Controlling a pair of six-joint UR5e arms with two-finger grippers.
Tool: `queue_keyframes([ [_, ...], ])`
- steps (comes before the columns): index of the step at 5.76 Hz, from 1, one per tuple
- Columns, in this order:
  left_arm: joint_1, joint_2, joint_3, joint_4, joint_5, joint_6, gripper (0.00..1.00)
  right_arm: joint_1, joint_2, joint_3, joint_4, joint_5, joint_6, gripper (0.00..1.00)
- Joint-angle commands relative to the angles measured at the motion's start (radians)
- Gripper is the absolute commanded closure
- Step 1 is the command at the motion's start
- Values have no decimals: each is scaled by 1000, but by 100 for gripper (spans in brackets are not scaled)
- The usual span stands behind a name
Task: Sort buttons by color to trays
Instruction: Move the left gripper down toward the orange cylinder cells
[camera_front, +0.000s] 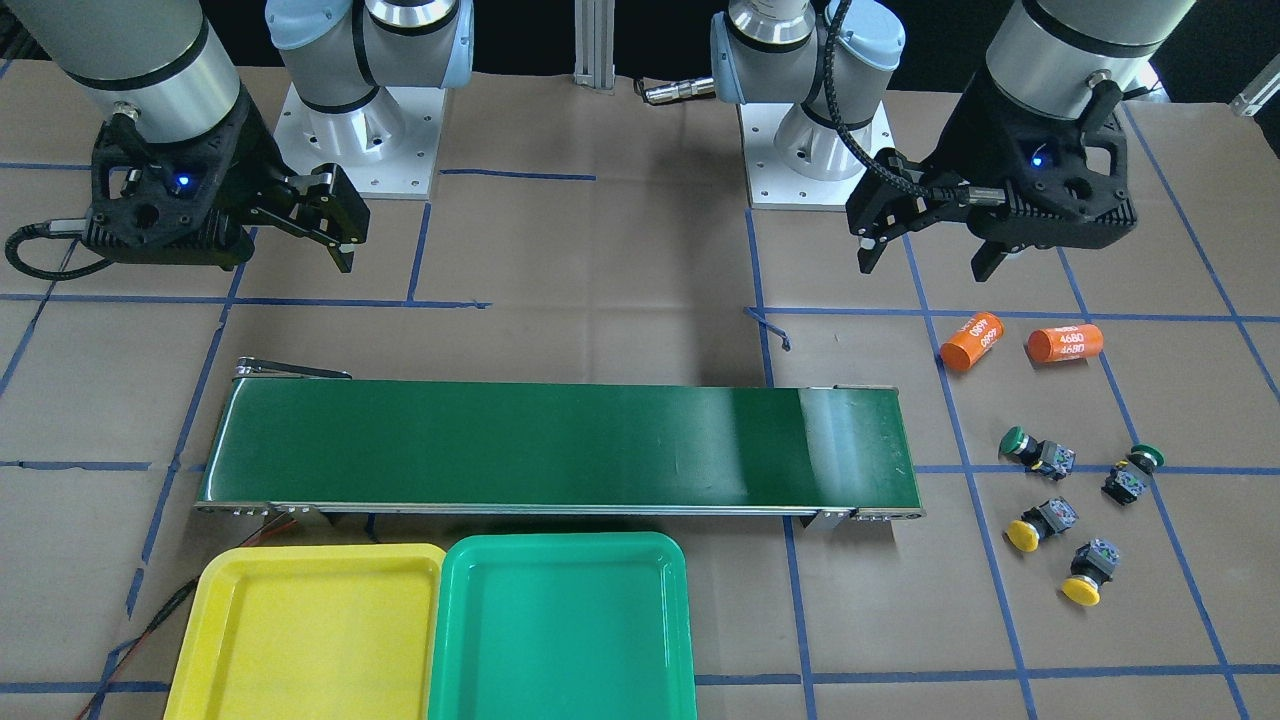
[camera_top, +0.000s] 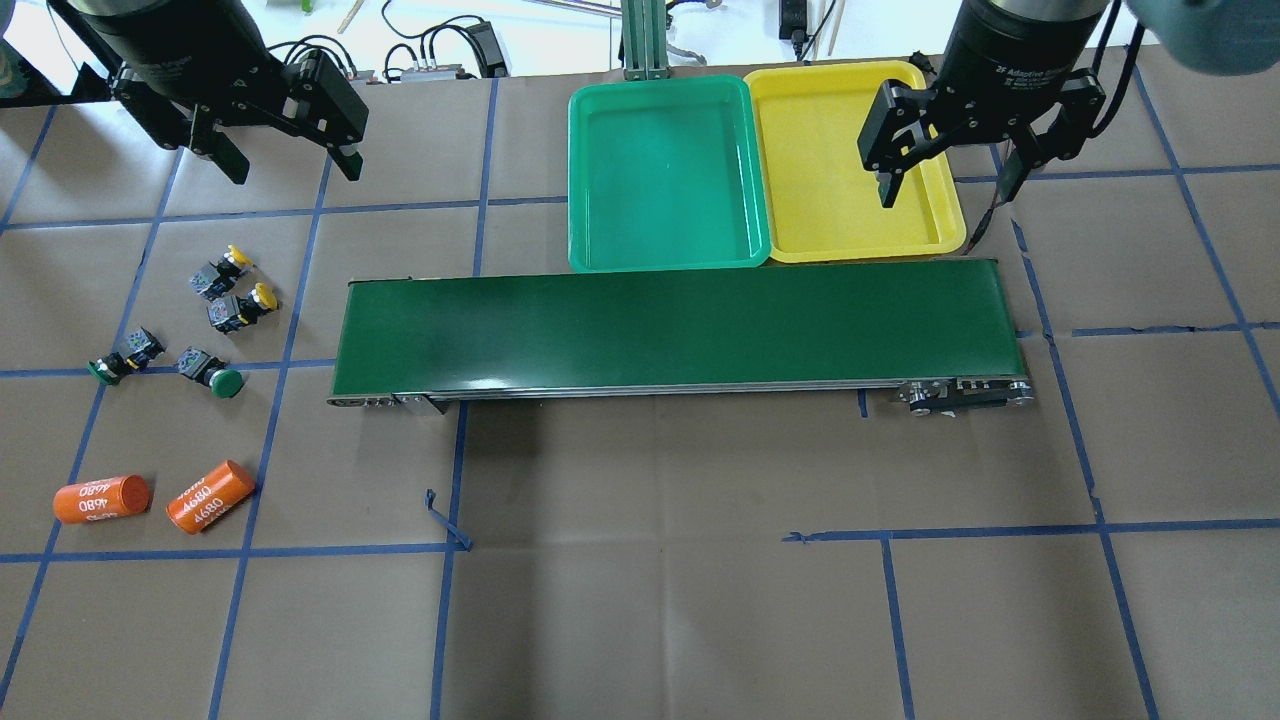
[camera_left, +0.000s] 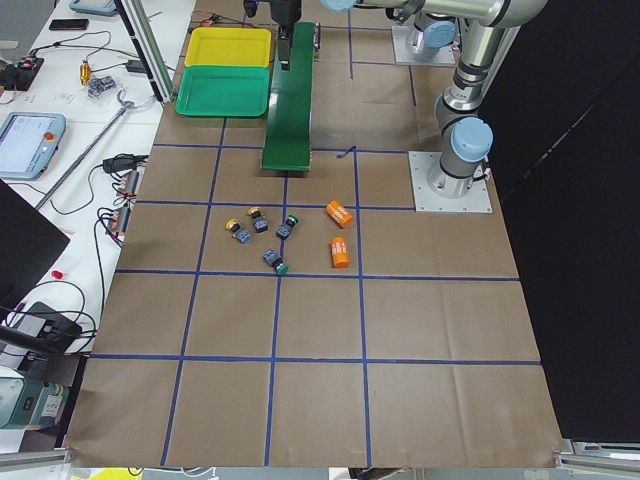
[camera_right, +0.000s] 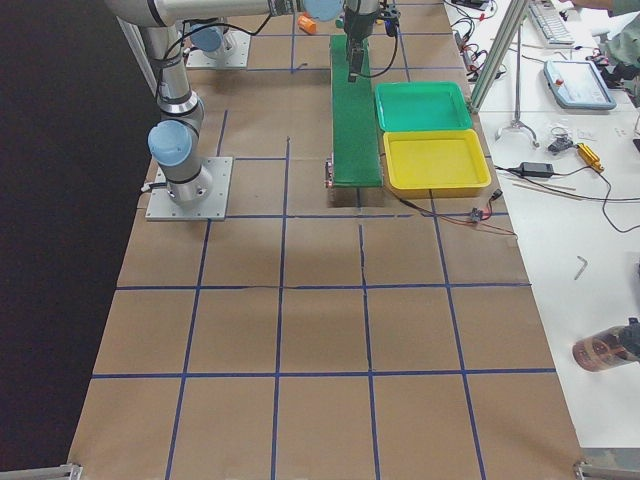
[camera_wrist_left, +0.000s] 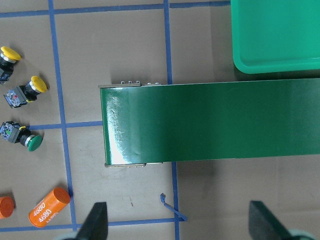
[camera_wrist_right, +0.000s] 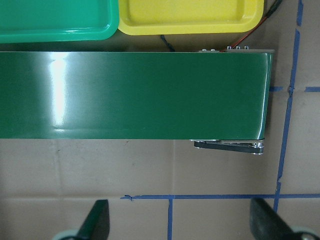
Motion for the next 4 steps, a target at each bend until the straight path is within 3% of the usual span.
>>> queue_keyframes([
  [1, 4, 2, -3, 2, 3, 3, 2, 0, 0, 1, 2, 0, 0, 0],
  [4, 39, 9, -6, -4, 11, 84, 2, 0, 0, 1, 2, 0, 0, 0],
])
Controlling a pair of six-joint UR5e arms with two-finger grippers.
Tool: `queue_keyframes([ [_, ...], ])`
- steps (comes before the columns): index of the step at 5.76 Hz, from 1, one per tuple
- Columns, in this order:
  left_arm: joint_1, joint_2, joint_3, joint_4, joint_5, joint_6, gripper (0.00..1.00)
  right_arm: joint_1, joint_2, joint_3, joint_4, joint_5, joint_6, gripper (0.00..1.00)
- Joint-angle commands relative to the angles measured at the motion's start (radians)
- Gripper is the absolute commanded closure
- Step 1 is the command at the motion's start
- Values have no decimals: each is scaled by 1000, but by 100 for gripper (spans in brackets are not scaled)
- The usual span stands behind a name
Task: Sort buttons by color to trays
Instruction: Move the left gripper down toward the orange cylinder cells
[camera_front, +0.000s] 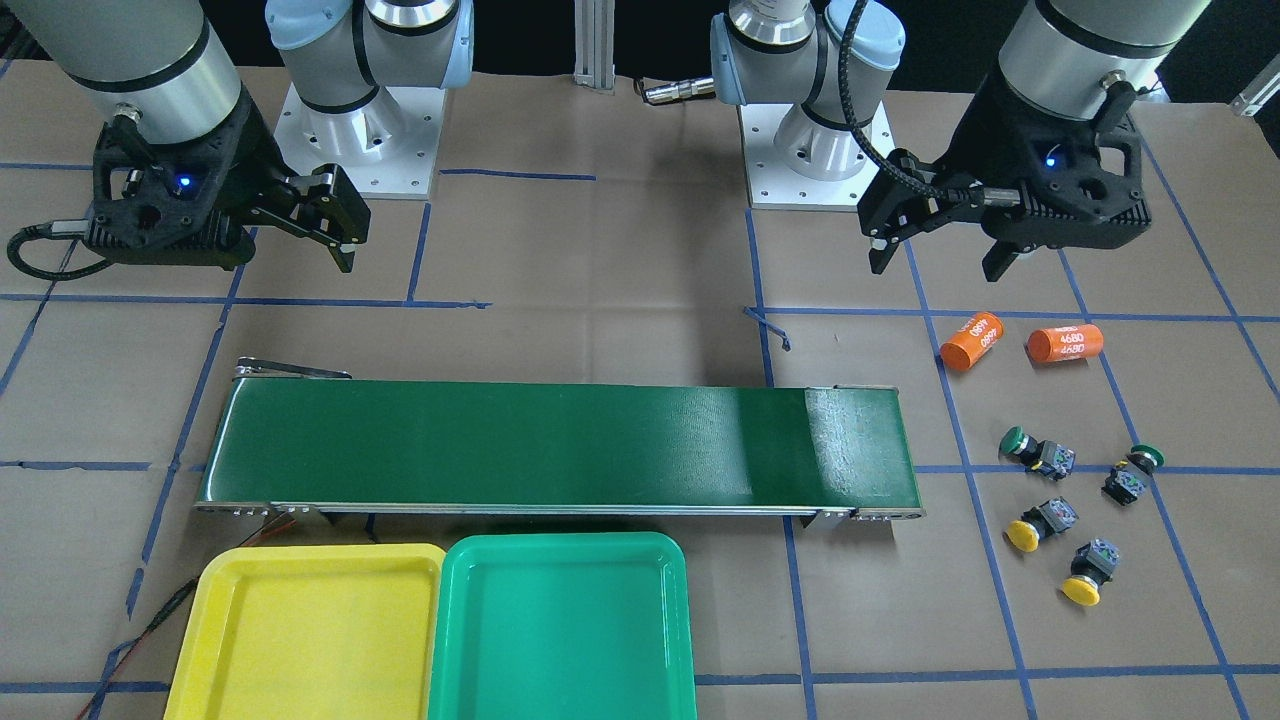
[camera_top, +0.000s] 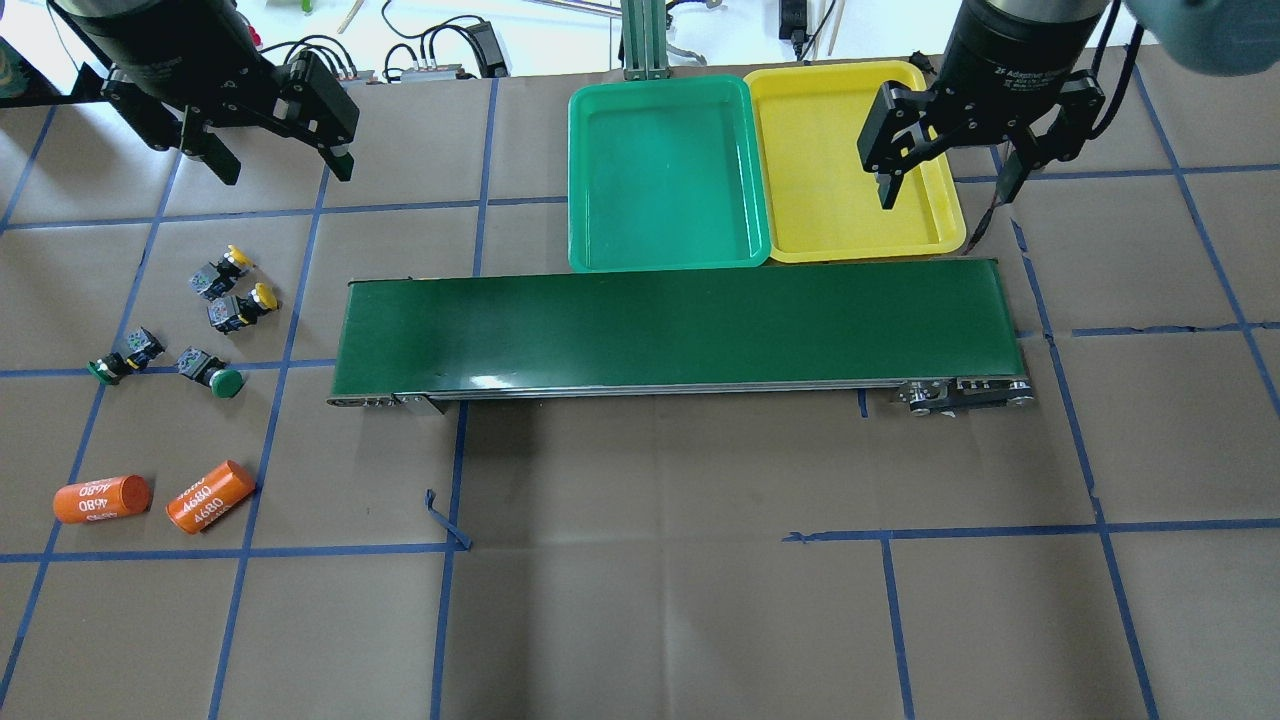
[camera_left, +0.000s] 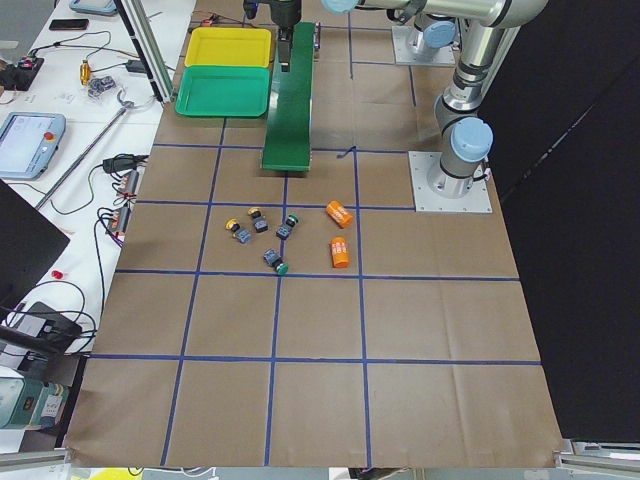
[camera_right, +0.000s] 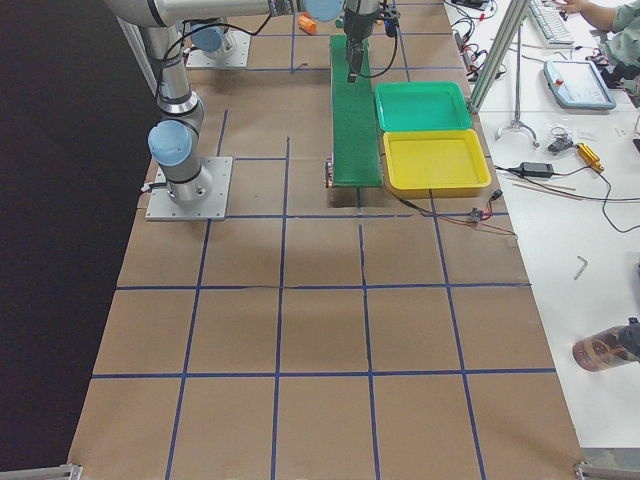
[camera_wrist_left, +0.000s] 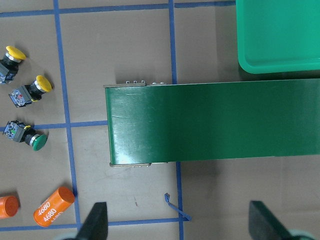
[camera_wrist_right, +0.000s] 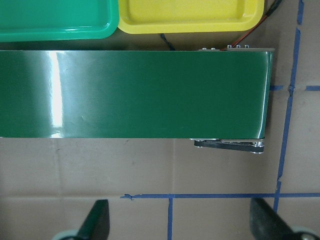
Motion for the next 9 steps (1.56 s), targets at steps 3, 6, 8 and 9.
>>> queue_keyframes([
  [3, 350, 75, -114, -60, -4, 497, 2, 3, 0, 0, -1, 2, -3, 0],
  [6, 536, 62, -338, 88, 8, 1051, 3, 3, 0, 0, -1, 0, -3, 0],
  [8, 568, 57, -549, 363, 38, 1332, 3, 3, 0, 0, -1, 0, -3, 0],
  [9, 570, 65, -678, 507, 38, 1396, 3, 3, 0, 0, -1, 0, -3, 0],
])
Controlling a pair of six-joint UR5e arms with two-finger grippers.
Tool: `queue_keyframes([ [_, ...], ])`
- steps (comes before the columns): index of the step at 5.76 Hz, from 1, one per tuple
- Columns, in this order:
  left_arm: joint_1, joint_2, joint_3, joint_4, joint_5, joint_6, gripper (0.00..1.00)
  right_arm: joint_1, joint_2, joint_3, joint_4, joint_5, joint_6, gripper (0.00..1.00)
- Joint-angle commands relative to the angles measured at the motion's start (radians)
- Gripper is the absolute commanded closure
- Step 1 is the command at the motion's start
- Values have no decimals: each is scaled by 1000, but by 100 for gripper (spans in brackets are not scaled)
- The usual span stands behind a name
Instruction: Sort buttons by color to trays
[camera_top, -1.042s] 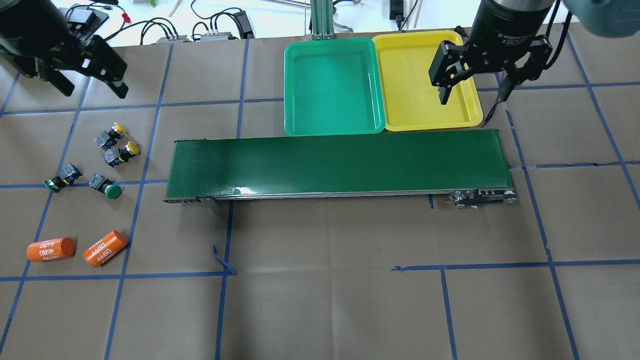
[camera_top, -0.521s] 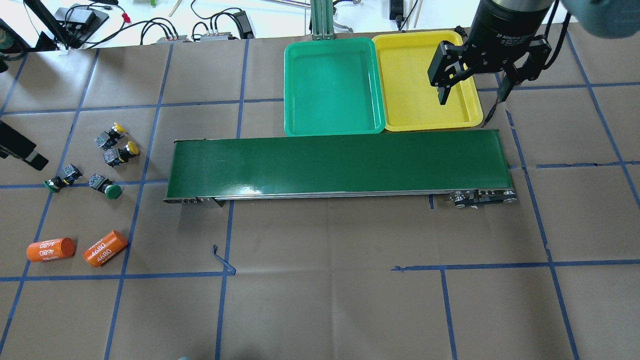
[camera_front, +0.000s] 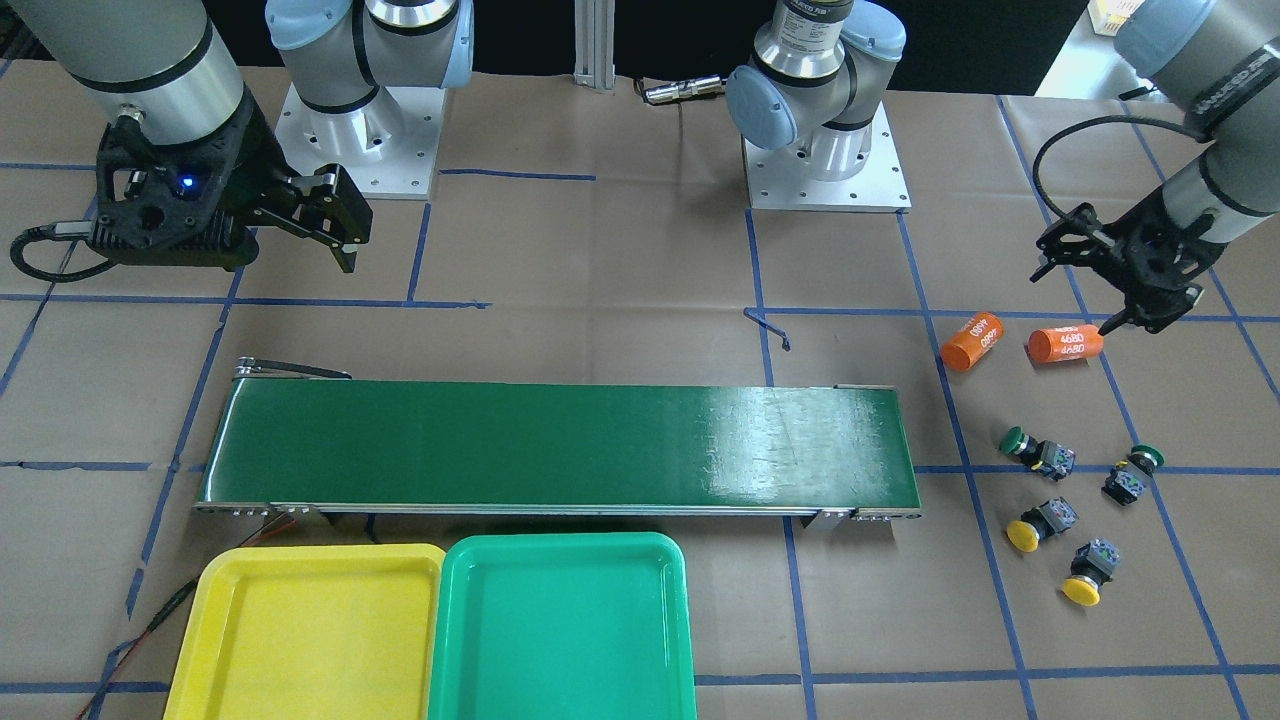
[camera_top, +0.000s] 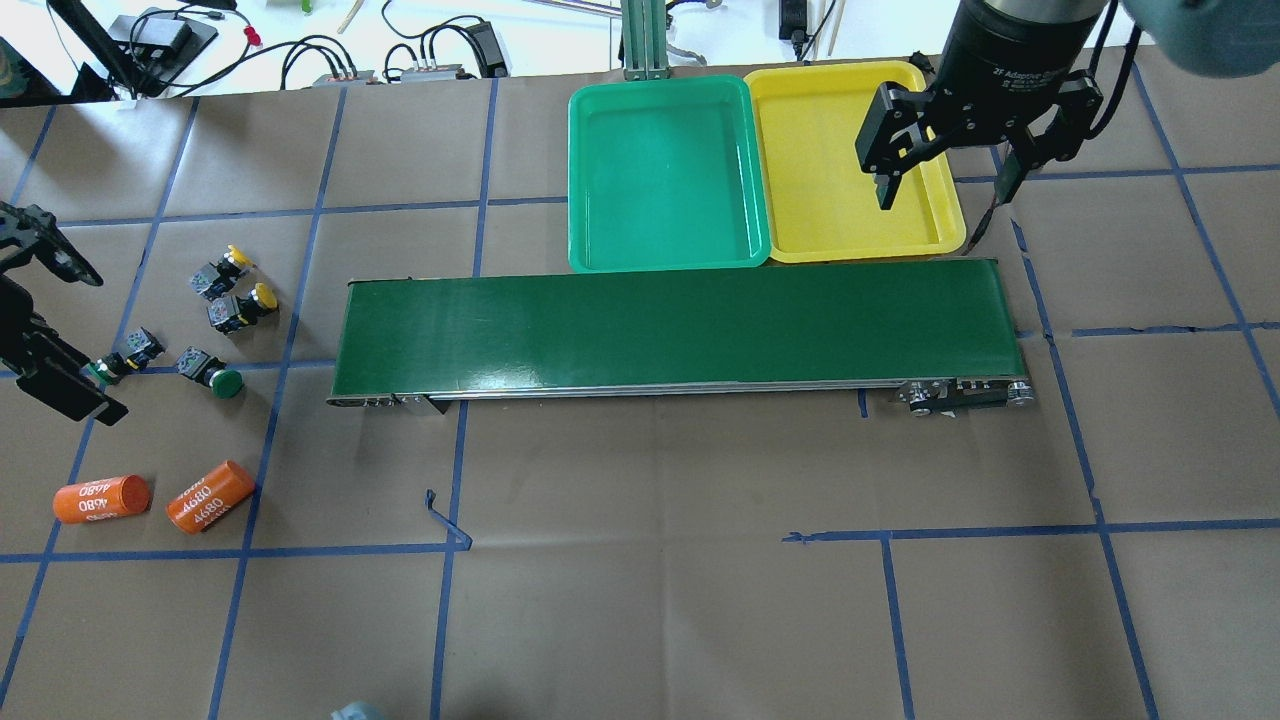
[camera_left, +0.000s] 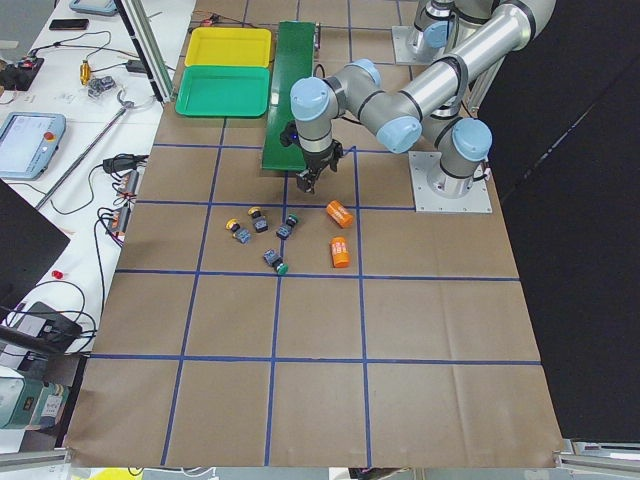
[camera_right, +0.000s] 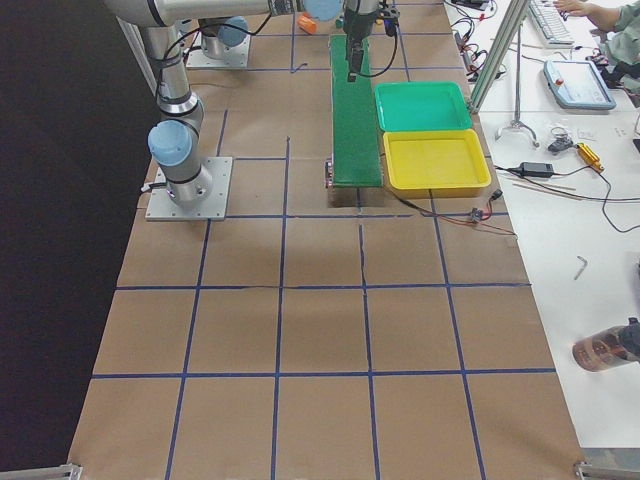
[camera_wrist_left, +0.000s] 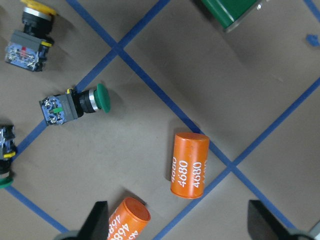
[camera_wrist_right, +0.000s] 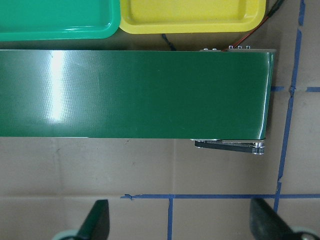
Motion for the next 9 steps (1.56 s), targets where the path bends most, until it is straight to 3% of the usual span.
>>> queue_keyframes([
  [1, 6, -3, -230, 264, -2, 104, 3, 0, 0, 0, 0, 0, 0, 0],
  [3, 8, -57, -381, 510, 3, 128, 3, 0, 0, 0, 0, 0, 0, 0],
  [4, 9, -96, -381, 528, 3, 126, 3, 0, 0, 0, 0, 0, -2, 0],
  [6, 24, -112, -380, 559, 3, 129, 32, 0, 0, 0, 0, 0, -2, 0],
  [7, 26, -106, -372, 559, 6, 126, 87, 0, 0, 0, 2, 0, -2, 0],
  [8, 23, -89, -362, 563, 9, 123, 100, 0, -3, 26, -3, 1, -17, 0],
  [9, 18, -76, -292, 530, 12, 140, 100, 3, -9, 44, -9, 3, -126, 0],
])
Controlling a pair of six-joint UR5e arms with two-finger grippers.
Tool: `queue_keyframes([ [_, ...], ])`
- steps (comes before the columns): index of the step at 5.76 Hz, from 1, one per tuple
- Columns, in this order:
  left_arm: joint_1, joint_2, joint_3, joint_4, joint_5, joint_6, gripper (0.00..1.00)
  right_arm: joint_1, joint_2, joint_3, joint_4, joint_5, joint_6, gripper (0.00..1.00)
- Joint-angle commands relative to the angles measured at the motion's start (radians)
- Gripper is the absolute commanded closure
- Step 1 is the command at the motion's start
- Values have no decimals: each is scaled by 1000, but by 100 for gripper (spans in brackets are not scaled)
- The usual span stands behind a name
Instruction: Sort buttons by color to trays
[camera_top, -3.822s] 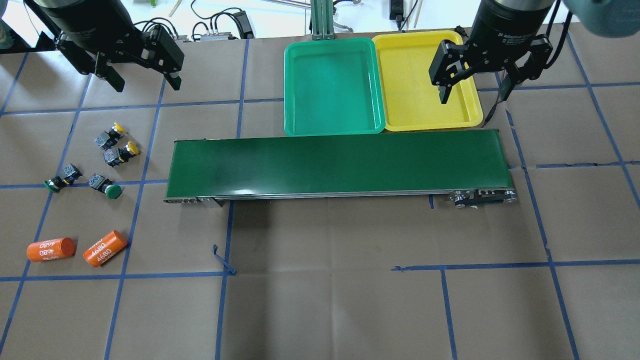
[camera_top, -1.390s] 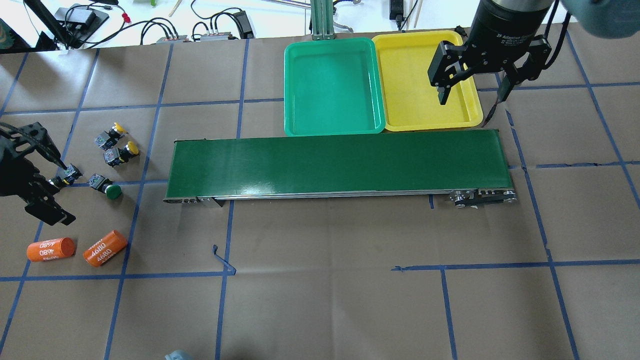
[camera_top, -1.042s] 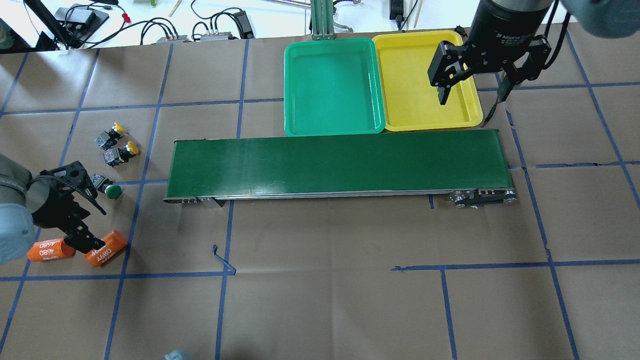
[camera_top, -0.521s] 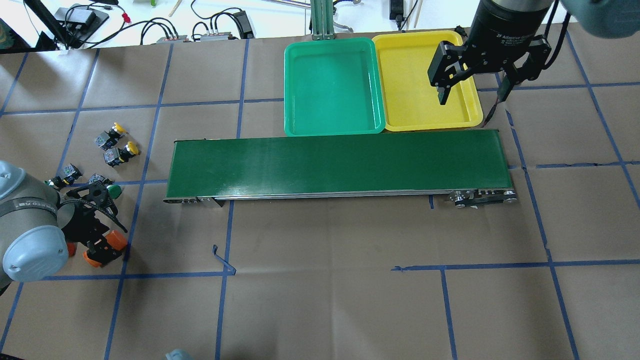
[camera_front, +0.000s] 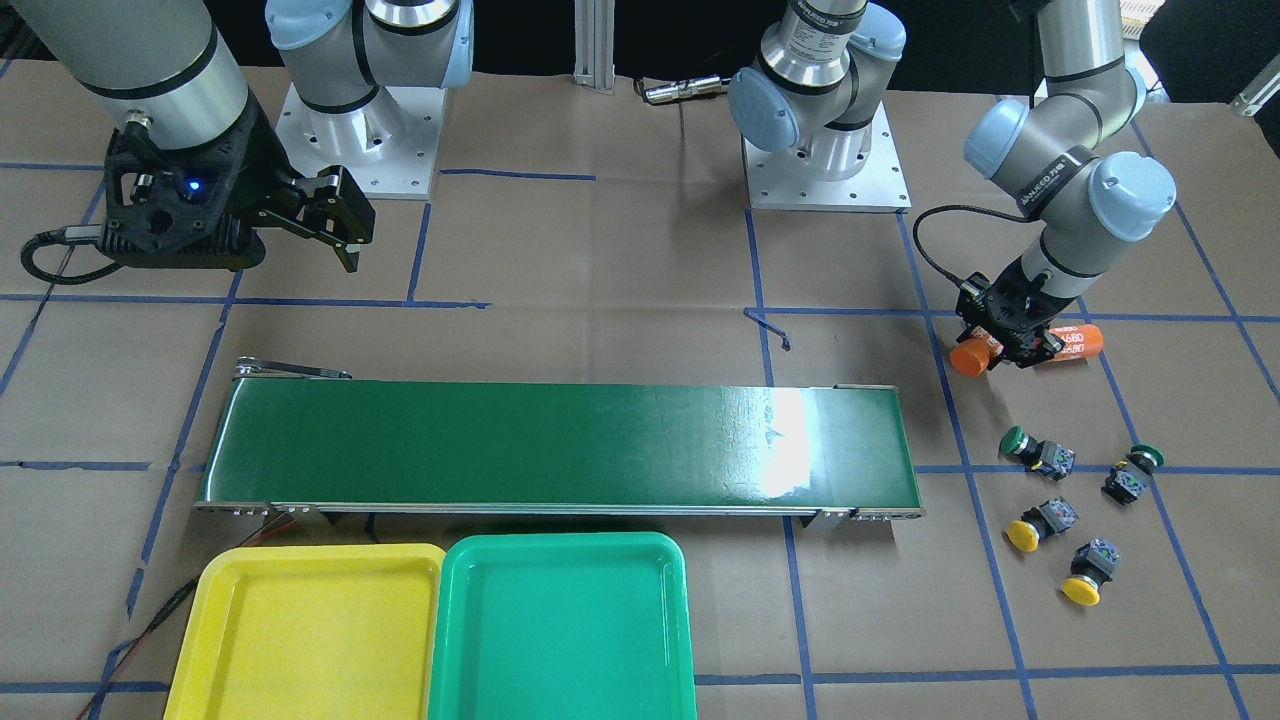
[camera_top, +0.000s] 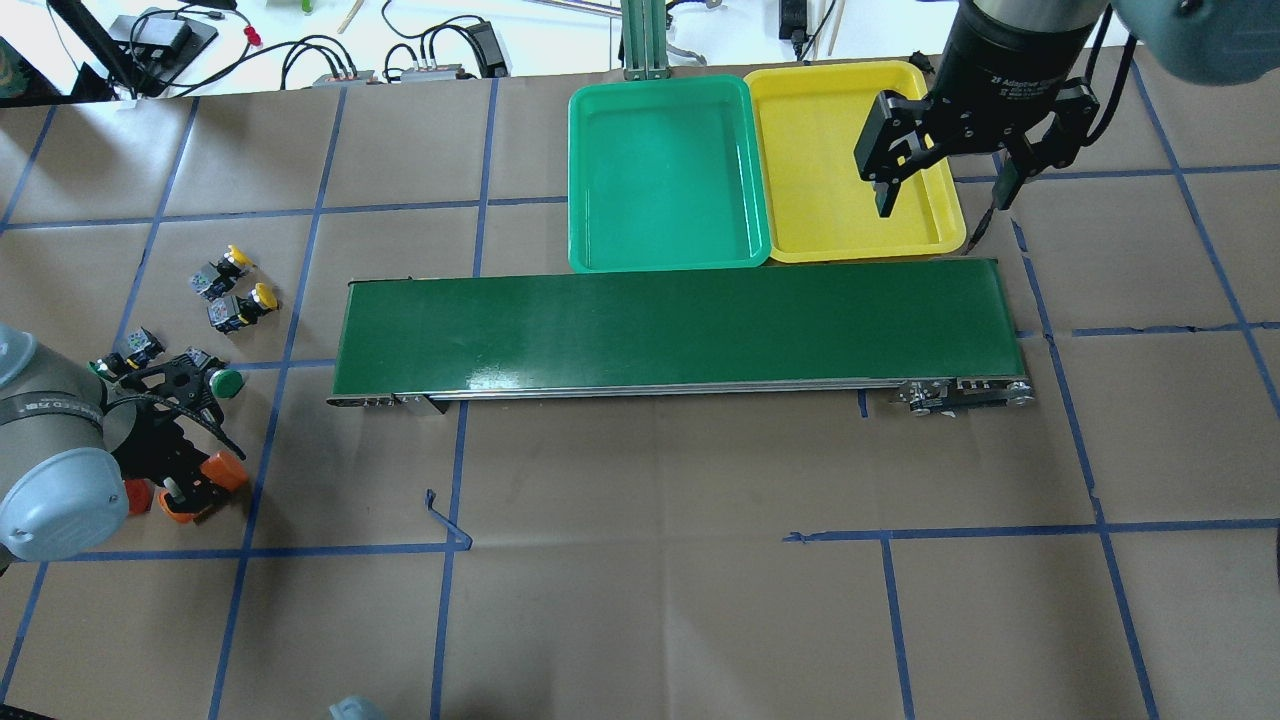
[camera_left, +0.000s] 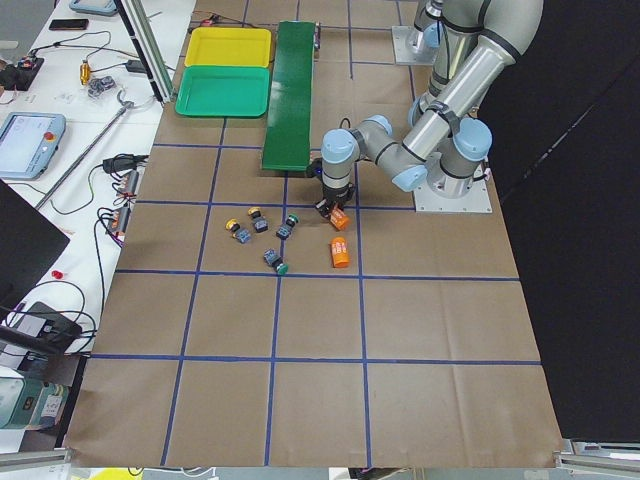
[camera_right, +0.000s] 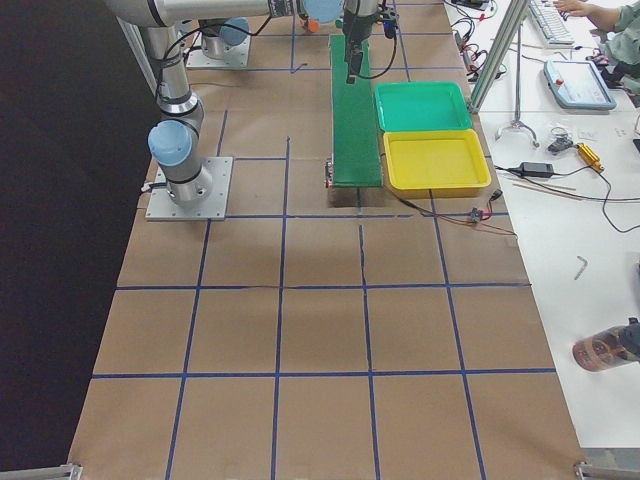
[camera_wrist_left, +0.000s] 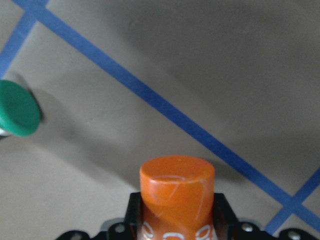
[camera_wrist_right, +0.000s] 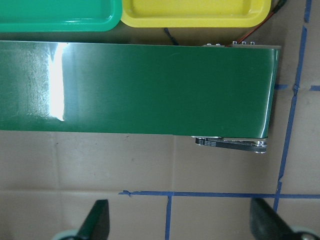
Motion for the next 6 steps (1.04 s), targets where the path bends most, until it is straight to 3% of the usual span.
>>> queue_keyframes([
  [1, -35, 17, 142, -144, -2, 24, 100, 10, 0, 19, -19, 1, -204, 0],
  [4, -347, -45, 441, -514, 3, 81, 100, 34, 21, 57, -65, 3, -622, 0],
  [5, -420, -96, 462, -506, -11, 90, 100, 57, 24, 74, -112, 1, -767, 0],
  [6, -510, -143, 463, -413, -9, 99, 100, 91, 15, 101, -122, 1, -1047, 0],
])
